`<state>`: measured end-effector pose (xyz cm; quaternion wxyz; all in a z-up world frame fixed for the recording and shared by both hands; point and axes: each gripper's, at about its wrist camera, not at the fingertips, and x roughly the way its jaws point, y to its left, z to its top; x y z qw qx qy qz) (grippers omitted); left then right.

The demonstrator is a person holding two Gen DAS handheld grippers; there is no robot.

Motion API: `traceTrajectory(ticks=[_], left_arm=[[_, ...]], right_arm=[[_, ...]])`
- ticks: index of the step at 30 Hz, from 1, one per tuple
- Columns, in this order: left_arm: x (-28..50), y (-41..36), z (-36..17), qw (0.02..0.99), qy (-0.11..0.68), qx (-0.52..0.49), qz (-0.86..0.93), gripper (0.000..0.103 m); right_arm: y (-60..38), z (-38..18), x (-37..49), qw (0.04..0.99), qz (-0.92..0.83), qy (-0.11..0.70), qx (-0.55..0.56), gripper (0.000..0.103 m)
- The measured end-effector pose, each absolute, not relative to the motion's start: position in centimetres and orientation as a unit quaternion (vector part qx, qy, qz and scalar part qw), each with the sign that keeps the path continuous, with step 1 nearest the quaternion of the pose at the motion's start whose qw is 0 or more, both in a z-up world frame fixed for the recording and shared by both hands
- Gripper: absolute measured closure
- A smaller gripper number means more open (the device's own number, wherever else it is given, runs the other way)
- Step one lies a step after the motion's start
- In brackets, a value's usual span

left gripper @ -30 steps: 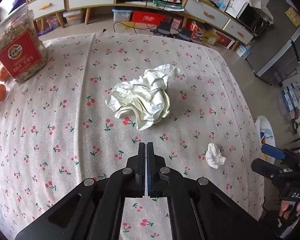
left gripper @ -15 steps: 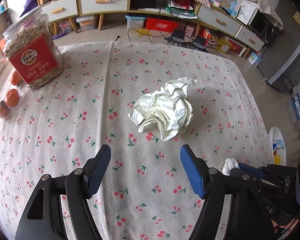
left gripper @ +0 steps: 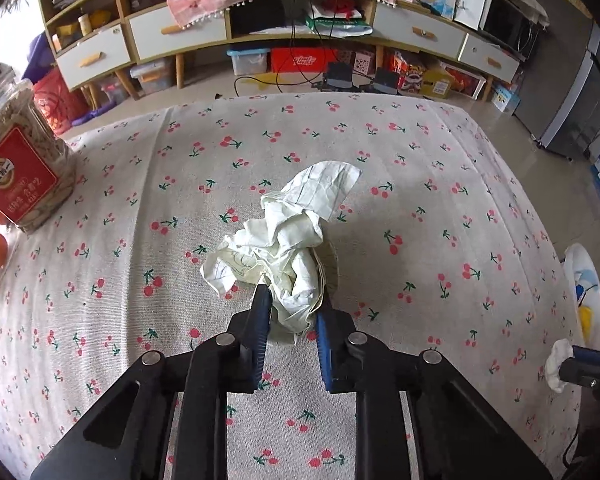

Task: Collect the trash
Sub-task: 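Drop the white tissue into the wastebasket with the right tool while the left tool carries the bag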

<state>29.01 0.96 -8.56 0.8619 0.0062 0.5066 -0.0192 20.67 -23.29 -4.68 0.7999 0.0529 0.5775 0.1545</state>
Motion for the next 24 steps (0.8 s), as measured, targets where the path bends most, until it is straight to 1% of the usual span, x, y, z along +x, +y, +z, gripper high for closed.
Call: traceTrajectory(ticks=[12,18,24], left_arm=[[22.7,-5.9,-4.6,0.856,0.507,0.003,-0.101,0.084],[19.5,-10.4,-3.9,0.849,0.504,0.025,-0.154,0.084],[18.7,-14.3,-4.2,0.84,0.511,0.039,-0.18,0.084]], right_arm=[[-30.5,-1.3,18.4,0.832,0.116,0.536,0.084,0.09],[-37.0,-1.9,17.2,0.838,0.037,0.537,0.088,0.09],[-43.9,-3.4,15.9,0.836,-0.03,0.538,0.102,0.09]])
